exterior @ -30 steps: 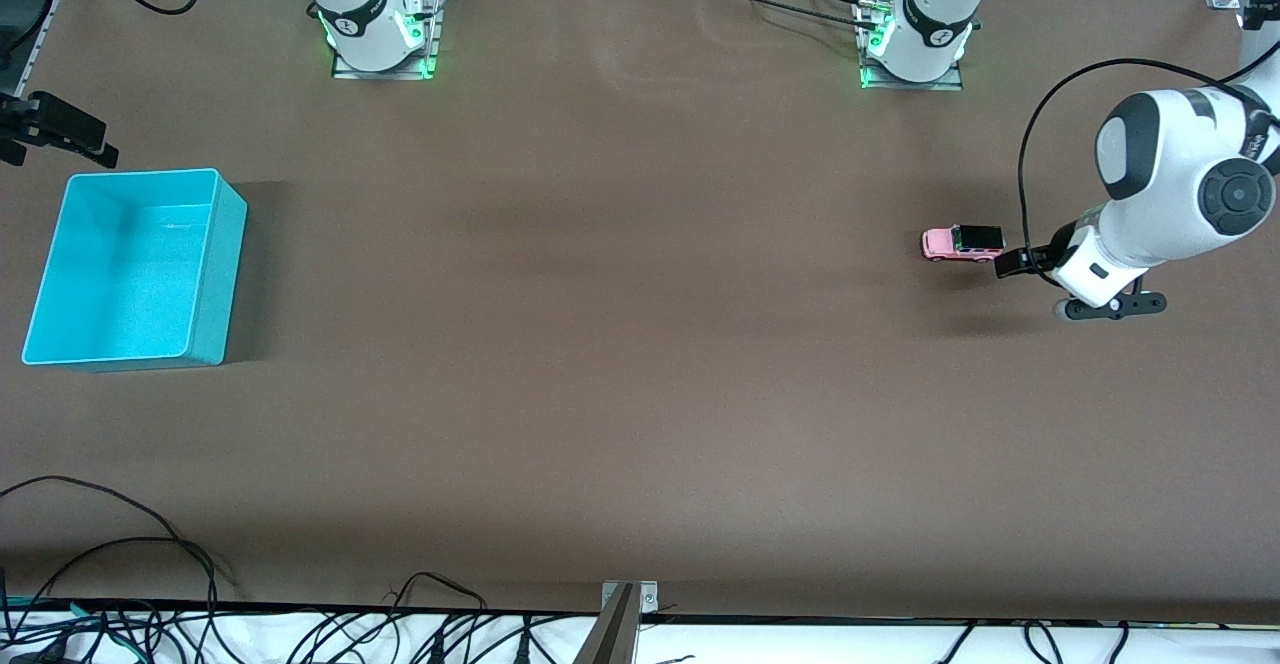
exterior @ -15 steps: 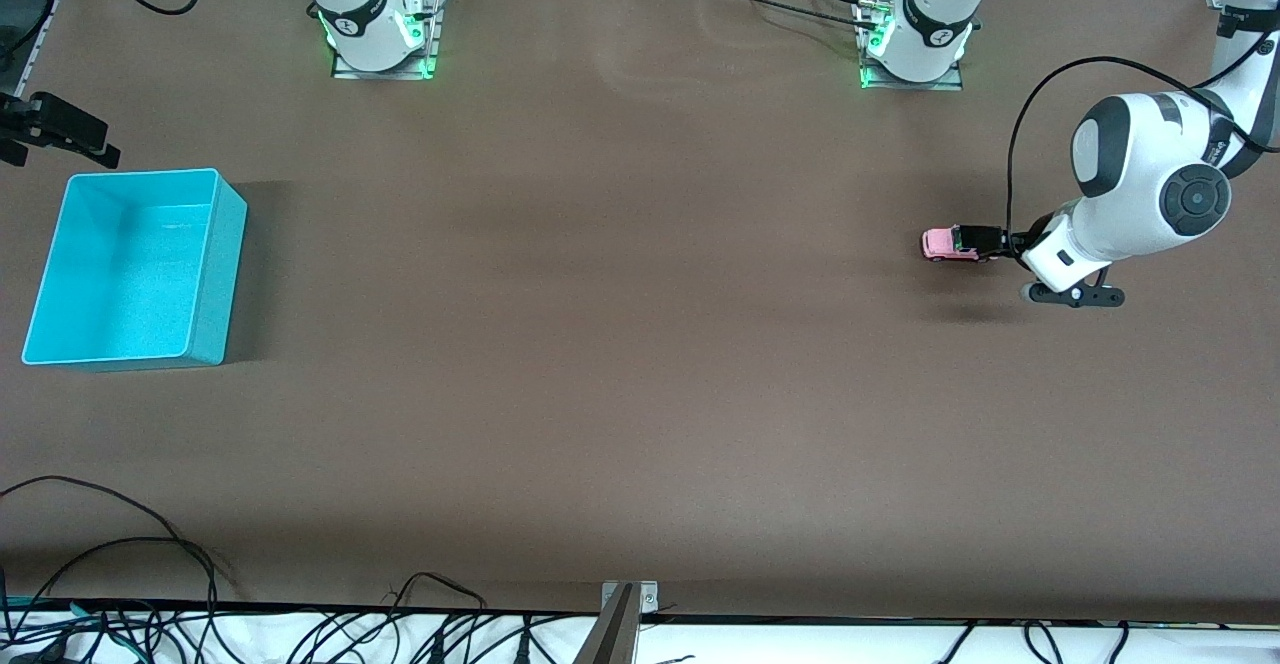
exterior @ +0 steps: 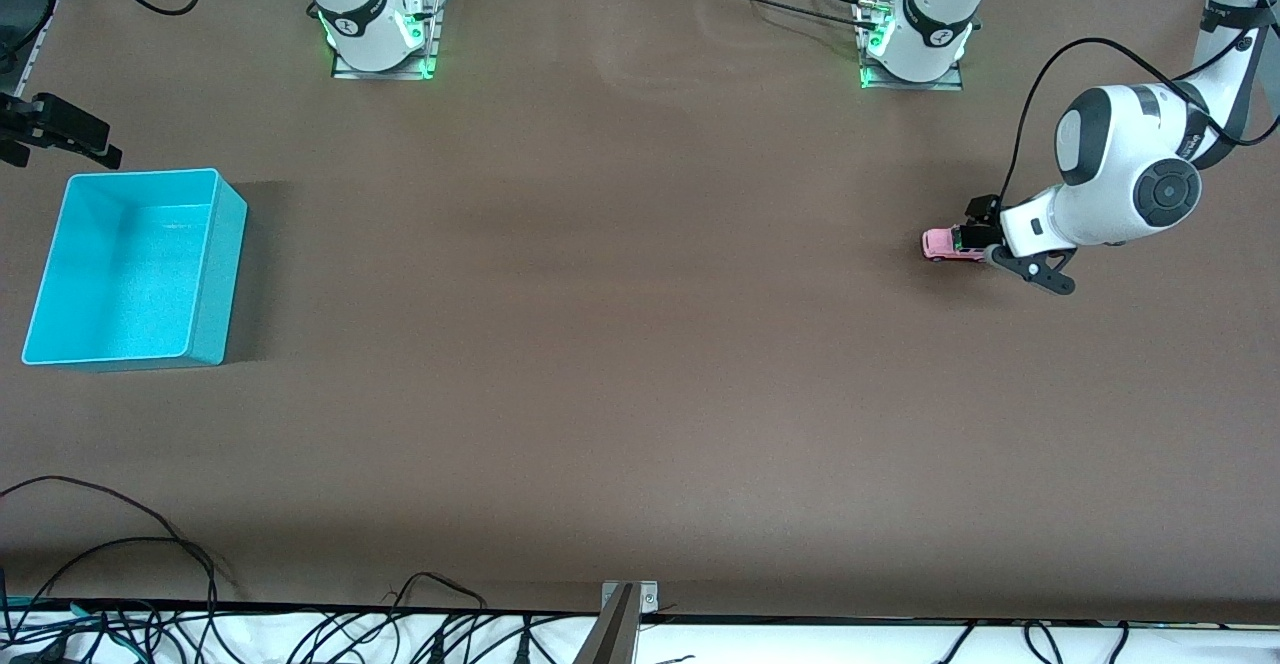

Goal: Wind and store pink jeep toy

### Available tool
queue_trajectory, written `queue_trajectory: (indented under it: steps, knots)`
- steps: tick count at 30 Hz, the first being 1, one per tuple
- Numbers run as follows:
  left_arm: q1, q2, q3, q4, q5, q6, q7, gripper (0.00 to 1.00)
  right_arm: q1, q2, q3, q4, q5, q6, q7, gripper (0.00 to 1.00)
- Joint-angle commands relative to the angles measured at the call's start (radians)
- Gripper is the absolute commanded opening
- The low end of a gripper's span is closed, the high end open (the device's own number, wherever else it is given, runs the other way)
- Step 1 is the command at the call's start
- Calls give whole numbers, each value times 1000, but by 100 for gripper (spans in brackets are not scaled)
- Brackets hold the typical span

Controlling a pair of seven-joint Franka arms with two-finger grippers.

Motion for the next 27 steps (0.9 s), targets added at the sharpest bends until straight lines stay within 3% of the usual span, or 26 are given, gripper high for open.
queue_trajectory:
  steps: [1,14,27]
  knots:
    - [8,-47,-3,-52,-13,34,245,100,-1,12,2,29,10,-25,0,100]
    - [29,-49,-5,-214,-13,348,667,100,1,12,8,29,9,-28,0,100]
    - [29,-47,-5,-256,-13,405,779,100,-1,12,8,29,7,-28,0,100]
